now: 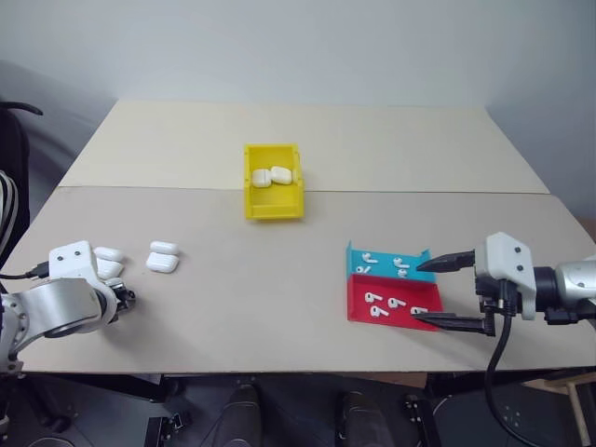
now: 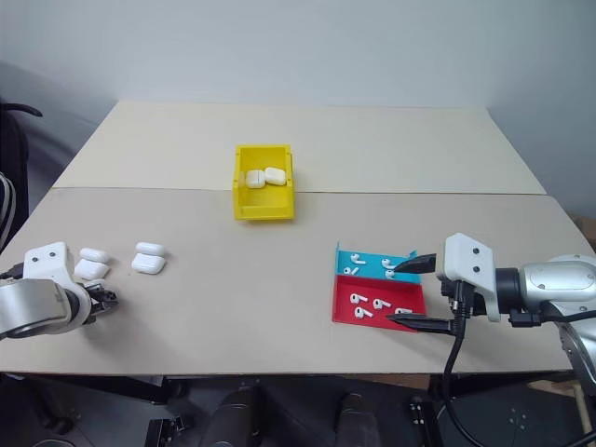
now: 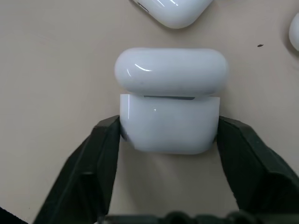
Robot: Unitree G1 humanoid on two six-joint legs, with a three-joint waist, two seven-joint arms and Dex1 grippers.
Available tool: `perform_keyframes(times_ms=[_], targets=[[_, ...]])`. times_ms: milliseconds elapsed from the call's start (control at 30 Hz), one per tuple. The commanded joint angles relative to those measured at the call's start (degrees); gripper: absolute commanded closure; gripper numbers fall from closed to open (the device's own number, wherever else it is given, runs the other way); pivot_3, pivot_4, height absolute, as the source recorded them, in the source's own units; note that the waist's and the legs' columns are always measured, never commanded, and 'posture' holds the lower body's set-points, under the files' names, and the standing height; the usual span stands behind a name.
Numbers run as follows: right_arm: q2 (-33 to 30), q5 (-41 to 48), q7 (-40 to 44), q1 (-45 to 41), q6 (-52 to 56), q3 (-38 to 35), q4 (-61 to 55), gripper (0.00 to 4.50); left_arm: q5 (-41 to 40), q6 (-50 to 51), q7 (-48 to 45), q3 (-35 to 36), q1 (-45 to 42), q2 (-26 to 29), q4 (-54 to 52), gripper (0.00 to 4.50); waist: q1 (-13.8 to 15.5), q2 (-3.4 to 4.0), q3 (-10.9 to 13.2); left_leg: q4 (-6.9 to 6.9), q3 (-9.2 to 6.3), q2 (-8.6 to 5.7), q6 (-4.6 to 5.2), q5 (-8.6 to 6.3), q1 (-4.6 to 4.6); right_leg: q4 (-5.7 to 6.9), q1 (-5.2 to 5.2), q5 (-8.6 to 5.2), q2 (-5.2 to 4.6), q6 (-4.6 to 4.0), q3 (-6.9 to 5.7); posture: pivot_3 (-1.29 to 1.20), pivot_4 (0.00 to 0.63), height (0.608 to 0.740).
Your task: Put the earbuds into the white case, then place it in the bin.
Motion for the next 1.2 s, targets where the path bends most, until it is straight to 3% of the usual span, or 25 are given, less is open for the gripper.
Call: perform_keyframes(times_ms=[33,167,300,367,433,567,633,700,833,900,1033,1100,1200], targets=[[-0.4,0.4,0.1,-0.5,-0.8,-1.7,-0.9,0.0,-0.2,-0.7,1.2,0.1,-0.4,1.0,-0.6,1.76,0.0,0.0,0.0,0.0,0.0,0.0,0.0,0.0,0.0,0.0,0.0,0.0,0.0,0.0,0.0,0.0,0.15,0.74],[-0.3,0.1,-0.1,-0.7,-1.0,-1.4,-0.9,0.0,-0.2,-1.9,2.1,-0.2,-0.1,1.6,-1.8,1.76,0.0,0.0,0.0,-0.01,0.0,0.0,0.0,0.0,0.0,-0.04,0.0,0.0,0.0,0.0,0.0,0.0,0.15,0.74],[-0.7,0.3,-0.1,-0.7,-0.8,-2.1,-1.1,0.0,-0.2,1.7,-5.0,1.1,0.4,7.0,-10.4,1.76,0.0,-0.17,0.1,-0.02,0.0,0.0,-0.01,0.0,-0.05,-0.11,-0.02,0.0,0.0,0.0,0.0,0.0,0.15,0.74],[-1.2,0.5,0.2,-0.8,-0.7,-3.0,-0.9,0.0,1.2,6.6,-14.9,3.4,-0.7,13.9,-17.0,1.76,0.0,-0.18,0.1,-0.03,0.01,-0.01,-0.01,-0.01,-0.15,-0.22,-0.09,0.01,0.0,0.0,0.0,0.0,0.15,0.74],[-1.5,0.8,0.6,-1.0,-0.8,-3.6,-0.8,0.0,4.1,8.4,-25.2,6.0,-2.4,16.8,-22.1,1.76,0.2,-0.15,0.1,0.01,0.01,-0.03,-0.02,-0.01,-0.41,-0.26,-0.26,0.01,0.0,0.01,0.0,0.0,0.15,0.74],[-2.2,-0.5,-0.2,-3.4,-0.9,-3.0,-0.6,0.0,18.0,4.8,-45.2,2.9,-6.5,14.6,-27.5,1.76,0.3,0.14,0.1,0.01,0.02,-0.14,-0.02,-0.01,-0.53,-0.26,-0.32,0.02,0.0,0.03,0.06,0.0,0.15,0.74],[-2.9,-0.5,-0.9,-5.1,0.4,-2.5,-0.8,0.0,34.3,-4.4,-56.0,-1.0,-6.2,10.6,-32.6,1.76,0.3,0.27,0.1,-0.03,0.02,-0.14,-0.02,0.0,-0.52,-0.25,-0.34,0.04,0.0,0.06,0.06,0.0,0.15,0.74],[-3.7,-1.4,-1.4,-6.2,0.5,-2.1,-1.4,0.0,45.6,-11.8,-67.5,-5.5,-5.9,7.0,-34.5,1.76,0.2,0.26,0.2,-0.03,0.03,-0.15,-0.04,0.01,-0.52,-0.24,-0.32,0.05,0.01,0.07,0.06,0.0,0.15,0.74],[-5.6,-2.5,-1.6,-7.5,0.3,-1.8,-3.6,0.0,70.4,-39.2,-88.5,-16.4,-3.0,-6.7,-27.9,1.76,0.1,0.27,0.2,0.02,0.01,-0.13,-0.06,0.03,-0.59,-0.29,-0.05,0.08,0.07,0.12,0.08,0.0,0.15,0.74],[-7.7,-2.9,-0.8,-8.3,1.1,-0.9,-4.7,0.0,76.6,-51.3,-97.1,-20.7,-1.9,-15.1,-22.5,1.76,0.2,0.3,0.1,0.06,0.0,-0.13,-0.05,0.03,-0.58,-0.3,0.02,0.09,0.07,0.13,0.07,0.0,0.15,0.74],[-11.9,-1.9,1.4,-10.8,4.5,1.9,-6.1,0.0,86.4,-66.2,-106.2,-25.9,-1.5,-25.9,-11.4,1.76,0.1,0.28,0.2,0.17,-0.01,-0.13,-0.04,0.04,-0.59,-0.32,0.1,0.12,0.07,0.18,0.07,0.0,0.15,0.74],[-14.2,-1.2,3.9,-11.4,5.3,3.1,-7.5,0.0,85.9,-77.0,-109.9,-25.5,-0.7,-34.8,-5.1,1.76,0.1,0.37,0.1,0.19,-0.02,-0.12,-0.04,0.04,-0.56,-0.32,0.16,0.13,0.06,0.19,0.08,0.0,0.15,0.74],[-16.3,-1.5,6.2,-11.3,5.4,4.2,-8.2,0.0,85.4,-81.6,-116.3,-25.3,-2.2,-39.4,-0.2,1.76,0.0,0.3,0.1,0.24,-0.05,-0.11,-0.02,0.05,-0.56,-0.3,0.22,0.15,0.07,0.24,0.07,0.0,0.15,0.74]])
